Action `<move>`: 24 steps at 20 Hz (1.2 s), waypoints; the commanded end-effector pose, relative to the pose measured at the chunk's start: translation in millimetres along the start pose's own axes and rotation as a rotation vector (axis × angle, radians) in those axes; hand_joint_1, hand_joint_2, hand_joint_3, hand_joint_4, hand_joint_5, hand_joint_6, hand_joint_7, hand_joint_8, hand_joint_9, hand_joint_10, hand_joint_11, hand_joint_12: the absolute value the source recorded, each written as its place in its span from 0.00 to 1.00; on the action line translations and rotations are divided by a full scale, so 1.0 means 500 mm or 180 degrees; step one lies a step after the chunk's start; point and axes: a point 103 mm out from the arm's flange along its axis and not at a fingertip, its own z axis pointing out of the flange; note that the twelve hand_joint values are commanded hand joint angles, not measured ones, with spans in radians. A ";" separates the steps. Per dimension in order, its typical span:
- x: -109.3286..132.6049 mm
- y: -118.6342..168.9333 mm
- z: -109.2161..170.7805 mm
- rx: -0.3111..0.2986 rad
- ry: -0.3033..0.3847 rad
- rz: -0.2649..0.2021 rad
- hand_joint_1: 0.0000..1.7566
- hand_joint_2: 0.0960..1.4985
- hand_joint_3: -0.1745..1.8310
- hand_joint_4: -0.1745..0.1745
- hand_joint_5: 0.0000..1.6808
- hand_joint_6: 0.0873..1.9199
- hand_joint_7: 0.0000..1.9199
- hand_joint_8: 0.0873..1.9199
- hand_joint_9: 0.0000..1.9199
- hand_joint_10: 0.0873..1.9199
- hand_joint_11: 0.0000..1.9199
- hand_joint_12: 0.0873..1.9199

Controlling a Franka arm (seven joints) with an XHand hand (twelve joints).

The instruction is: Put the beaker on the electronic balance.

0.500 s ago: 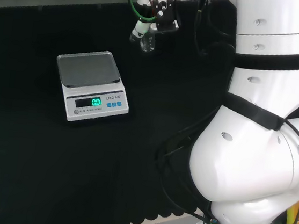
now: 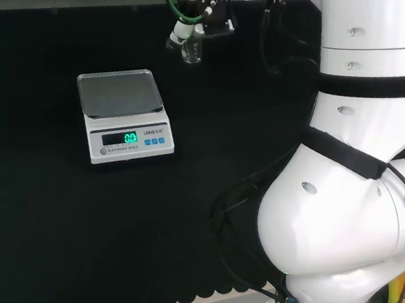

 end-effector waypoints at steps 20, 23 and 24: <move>0.187 0.010 0.025 -0.0083 0.0254 -0.0440 0.59 0.48 0.35 0.00 0.58 0.24 0.65 0.27 0.88 0.00 0.83 0.24; 0.207 0.006 0.033 -0.0059 0.0257 -0.0481 0.58 0.48 0.35 0.00 0.58 0.24 0.65 0.27 0.88 0.00 0.82 0.24; 0.214 0.004 0.035 -0.0055 0.0259 -0.0497 0.58 0.48 0.35 0.00 0.58 0.24 0.65 0.27 0.88 0.00 0.82 0.24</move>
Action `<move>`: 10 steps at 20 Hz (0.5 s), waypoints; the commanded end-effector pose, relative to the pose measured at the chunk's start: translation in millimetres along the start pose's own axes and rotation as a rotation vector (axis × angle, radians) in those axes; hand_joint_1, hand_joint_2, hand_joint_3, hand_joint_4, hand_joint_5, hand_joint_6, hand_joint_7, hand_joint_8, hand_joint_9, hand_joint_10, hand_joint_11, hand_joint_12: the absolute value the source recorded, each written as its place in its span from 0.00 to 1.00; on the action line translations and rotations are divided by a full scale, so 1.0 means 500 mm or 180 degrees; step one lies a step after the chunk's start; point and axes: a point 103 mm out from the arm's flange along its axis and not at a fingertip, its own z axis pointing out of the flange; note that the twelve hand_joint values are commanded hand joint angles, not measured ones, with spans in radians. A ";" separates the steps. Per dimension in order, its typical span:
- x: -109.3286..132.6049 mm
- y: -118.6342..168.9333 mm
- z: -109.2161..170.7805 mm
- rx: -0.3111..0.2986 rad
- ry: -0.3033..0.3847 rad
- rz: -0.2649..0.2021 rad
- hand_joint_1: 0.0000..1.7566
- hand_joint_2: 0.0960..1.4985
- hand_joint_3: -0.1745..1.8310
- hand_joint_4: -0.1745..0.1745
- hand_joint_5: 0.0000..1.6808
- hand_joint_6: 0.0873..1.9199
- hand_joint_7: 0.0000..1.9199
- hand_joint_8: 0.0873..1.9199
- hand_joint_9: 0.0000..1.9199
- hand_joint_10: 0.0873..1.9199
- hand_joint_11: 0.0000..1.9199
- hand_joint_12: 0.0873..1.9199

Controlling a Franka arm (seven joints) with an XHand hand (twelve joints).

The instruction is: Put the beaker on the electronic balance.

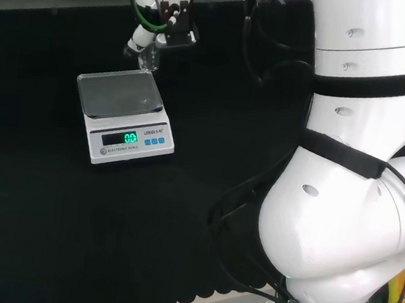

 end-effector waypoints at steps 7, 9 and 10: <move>0.082 -0.010 0.026 0.0059 0.0061 -0.0192 0.58 0.48 0.35 0.00 0.57 0.24 0.65 0.27 0.88 0.00 0.82 0.24; 0.097 -0.010 0.032 0.0070 0.0057 -0.0231 0.58 0.48 0.35 0.00 0.57 0.24 0.65 0.27 0.88 0.00 0.82 0.24; 0.104 -0.010 0.036 0.0078 0.0065 -0.0249 0.58 0.48 0.35 0.00 0.57 0.24 0.65 0.27 0.88 0.00 0.82 0.24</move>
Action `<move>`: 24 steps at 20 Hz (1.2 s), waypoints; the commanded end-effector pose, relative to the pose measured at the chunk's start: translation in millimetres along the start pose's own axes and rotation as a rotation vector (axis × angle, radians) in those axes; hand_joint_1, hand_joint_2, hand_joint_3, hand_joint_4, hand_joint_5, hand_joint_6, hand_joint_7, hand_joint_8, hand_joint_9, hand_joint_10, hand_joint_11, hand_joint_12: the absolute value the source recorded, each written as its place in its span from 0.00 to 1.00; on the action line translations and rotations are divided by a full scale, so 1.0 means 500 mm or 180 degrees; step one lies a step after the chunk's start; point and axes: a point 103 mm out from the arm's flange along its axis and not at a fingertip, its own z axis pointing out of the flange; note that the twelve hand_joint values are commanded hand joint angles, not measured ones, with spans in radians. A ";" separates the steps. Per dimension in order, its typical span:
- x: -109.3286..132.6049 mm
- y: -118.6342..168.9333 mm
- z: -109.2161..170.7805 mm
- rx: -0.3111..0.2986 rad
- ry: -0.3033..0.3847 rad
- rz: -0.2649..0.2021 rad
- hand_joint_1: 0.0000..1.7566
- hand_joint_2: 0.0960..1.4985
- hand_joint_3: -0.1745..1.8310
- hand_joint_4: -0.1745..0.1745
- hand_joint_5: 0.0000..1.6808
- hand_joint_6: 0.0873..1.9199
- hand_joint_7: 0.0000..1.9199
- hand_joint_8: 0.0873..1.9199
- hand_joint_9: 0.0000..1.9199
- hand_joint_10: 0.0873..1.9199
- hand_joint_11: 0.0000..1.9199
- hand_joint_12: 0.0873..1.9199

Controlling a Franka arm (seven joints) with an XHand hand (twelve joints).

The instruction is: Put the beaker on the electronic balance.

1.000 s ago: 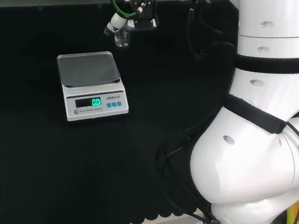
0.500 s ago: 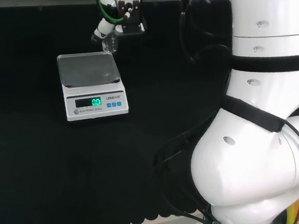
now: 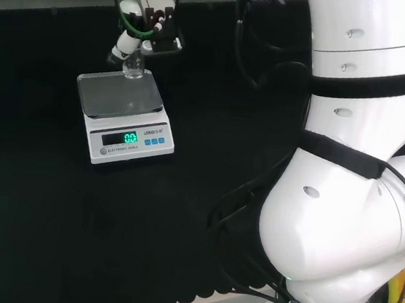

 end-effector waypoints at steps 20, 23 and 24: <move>0.071 0.051 0.090 0.0120 -0.0009 -0.0312 0.57 0.49 0.35 0.00 0.55 0.26 0.63 0.28 0.87 0.00 0.80 0.27; 0.072 0.050 0.095 0.0147 -0.0031 -0.0320 0.57 0.49 0.35 0.00 0.54 0.26 0.62 0.28 0.87 0.00 0.79 0.27; 0.072 0.050 0.096 0.0163 -0.0039 -0.0323 0.57 0.49 0.35 0.00 0.54 0.26 0.62 0.29 0.86 0.00 0.79 0.27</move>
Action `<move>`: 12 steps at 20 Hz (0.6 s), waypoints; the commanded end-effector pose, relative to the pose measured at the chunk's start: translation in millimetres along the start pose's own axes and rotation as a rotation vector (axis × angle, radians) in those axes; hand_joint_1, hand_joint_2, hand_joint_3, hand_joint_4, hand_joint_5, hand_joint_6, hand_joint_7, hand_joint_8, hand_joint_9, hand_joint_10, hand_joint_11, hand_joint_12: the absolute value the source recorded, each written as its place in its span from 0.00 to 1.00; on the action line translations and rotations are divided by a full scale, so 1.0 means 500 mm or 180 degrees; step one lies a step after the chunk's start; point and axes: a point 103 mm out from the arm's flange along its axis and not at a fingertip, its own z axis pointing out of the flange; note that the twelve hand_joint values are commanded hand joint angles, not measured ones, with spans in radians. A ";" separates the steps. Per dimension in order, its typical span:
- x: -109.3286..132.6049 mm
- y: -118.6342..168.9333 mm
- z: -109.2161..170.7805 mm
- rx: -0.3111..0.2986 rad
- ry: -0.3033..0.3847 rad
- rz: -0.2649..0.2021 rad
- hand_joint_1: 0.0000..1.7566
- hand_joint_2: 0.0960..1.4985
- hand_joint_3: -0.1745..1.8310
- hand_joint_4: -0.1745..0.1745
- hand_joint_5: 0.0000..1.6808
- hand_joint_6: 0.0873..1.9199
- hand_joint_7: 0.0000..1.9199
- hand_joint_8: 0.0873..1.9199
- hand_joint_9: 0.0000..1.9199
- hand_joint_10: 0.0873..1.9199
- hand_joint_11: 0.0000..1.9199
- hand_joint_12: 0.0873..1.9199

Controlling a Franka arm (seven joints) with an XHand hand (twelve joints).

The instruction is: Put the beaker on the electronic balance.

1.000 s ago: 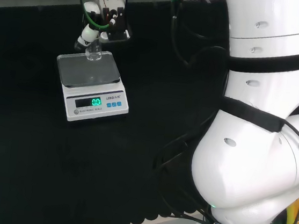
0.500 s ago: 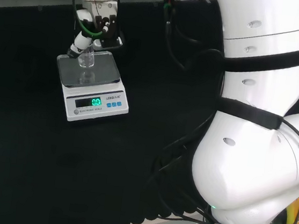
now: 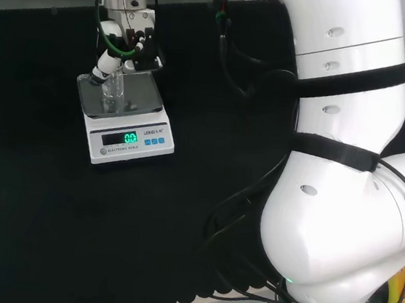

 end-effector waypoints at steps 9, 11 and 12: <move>0.010 -0.026 -0.030 0.0210 -0.0241 -0.0049 0.47 0.44 0.36 0.00 0.30 0.21 0.36 0.37 0.67 0.00 0.55 0.49; 0.013 -0.034 -0.043 0.0231 -0.0295 -0.0065 0.42 0.42 0.34 0.00 0.26 0.14 0.26 0.38 0.57 0.00 0.46 0.56; 0.015 -0.038 -0.049 0.0234 -0.0318 -0.0070 0.41 0.41 0.33 0.00 0.24 0.10 0.22 0.38 0.52 0.00 0.42 0.59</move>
